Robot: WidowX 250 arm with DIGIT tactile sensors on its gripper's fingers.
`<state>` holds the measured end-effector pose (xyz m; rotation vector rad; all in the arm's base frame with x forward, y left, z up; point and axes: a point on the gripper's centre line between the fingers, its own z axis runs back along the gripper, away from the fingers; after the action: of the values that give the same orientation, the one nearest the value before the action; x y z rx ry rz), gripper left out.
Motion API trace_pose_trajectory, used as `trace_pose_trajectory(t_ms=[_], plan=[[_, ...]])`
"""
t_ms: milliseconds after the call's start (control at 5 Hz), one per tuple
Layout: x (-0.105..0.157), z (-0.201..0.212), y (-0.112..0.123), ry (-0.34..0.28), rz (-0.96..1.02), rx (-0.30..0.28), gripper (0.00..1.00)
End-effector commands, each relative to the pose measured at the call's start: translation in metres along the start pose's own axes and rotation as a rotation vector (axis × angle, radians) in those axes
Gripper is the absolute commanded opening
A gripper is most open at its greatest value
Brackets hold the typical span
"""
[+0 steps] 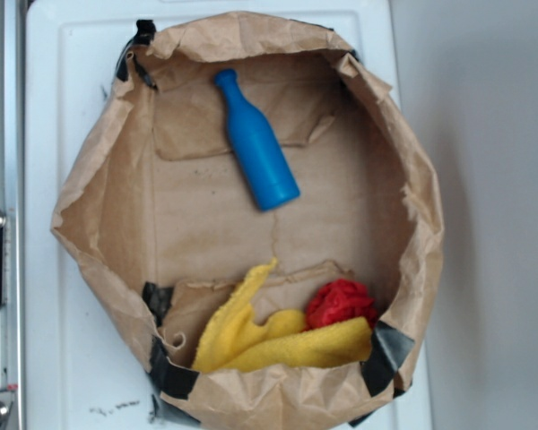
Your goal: Grab the blue bottle.
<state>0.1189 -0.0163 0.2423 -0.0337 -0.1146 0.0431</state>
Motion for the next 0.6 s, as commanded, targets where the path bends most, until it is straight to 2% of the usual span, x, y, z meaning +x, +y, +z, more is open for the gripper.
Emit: trace_pose_trajectory(t_ms=[0,200,400], plan=[[0.0,0.0,0.0,0.0,0.0,0.0,1.0],[0.047,0.002,-0.013,-0.053,-0.024,0.009,1.0],[0.081,-0.003,-0.015,-0.12,-0.088,-0.041,1.0]])
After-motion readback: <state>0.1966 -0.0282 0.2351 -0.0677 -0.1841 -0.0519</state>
